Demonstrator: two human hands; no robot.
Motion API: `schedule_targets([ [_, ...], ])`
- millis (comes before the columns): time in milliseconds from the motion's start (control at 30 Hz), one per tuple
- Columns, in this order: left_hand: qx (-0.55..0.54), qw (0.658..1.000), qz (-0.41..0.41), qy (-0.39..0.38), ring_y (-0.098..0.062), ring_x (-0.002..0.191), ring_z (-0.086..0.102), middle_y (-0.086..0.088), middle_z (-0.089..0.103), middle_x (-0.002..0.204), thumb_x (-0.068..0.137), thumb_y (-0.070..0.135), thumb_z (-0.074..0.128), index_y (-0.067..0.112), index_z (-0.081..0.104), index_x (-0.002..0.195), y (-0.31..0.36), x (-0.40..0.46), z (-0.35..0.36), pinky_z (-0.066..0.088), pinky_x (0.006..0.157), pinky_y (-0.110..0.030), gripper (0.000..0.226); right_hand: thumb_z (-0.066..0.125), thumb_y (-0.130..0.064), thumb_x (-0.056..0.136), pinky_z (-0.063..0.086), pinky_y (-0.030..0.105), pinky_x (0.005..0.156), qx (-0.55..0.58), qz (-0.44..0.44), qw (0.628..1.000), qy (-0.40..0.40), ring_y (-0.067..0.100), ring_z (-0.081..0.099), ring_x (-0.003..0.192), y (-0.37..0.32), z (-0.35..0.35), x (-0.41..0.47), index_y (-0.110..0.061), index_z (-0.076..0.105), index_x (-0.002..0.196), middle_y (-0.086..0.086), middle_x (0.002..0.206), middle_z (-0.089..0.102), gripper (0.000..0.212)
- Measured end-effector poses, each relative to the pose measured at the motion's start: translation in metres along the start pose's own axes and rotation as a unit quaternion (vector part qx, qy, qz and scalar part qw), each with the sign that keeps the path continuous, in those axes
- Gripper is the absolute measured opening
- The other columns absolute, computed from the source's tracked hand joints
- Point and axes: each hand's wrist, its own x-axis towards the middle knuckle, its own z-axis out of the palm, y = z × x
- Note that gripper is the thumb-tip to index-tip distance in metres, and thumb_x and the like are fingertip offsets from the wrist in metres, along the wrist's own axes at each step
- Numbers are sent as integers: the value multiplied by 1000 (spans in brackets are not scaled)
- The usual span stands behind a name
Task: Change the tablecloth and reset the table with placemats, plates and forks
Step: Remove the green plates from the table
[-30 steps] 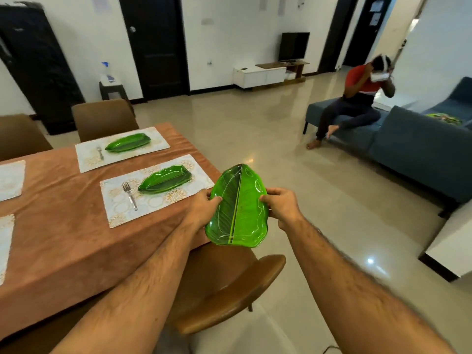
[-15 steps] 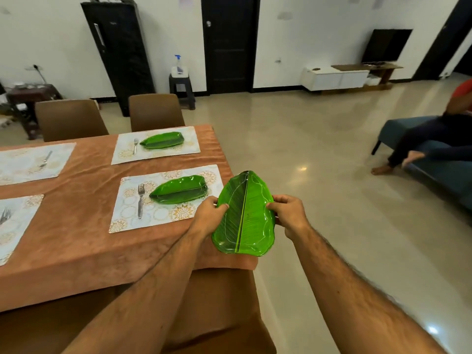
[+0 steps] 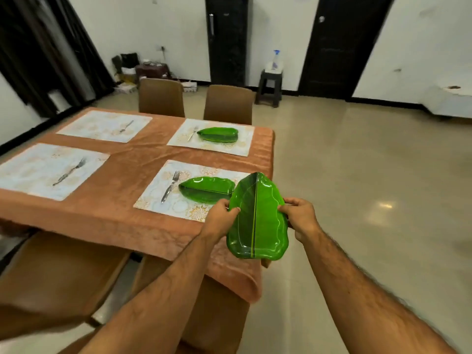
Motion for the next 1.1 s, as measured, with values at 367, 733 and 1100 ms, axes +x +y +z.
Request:
schedule_targets([
  [367,-112,979,-122,115,-33,79,71,-18,70,92,92,23,63,14,53,89,25,19,45,60,64,-49,14,65,15,81,46,15,40,-51,-30,989,-139,18,57,59,-44,-6,95,0,65,95,10,79,62,21],
  [733,-190,945,-211,164,-27,70,71,-15,68,88,93,18,62,6,54,95,1,123,28,61,63,-46,15,66,15,80,57,29,65,-197,-51,943,-264,18,61,63,-53,102,236,-3,70,100,5,75,66,27],
  [1100,-192,871,-360,274,-35,69,73,-17,69,61,89,28,70,3,67,71,-41,196,9,61,75,-43,31,69,7,83,36,9,39,-377,-132,834,-382,7,46,52,-43,220,321,2,68,117,16,91,70,34],
])
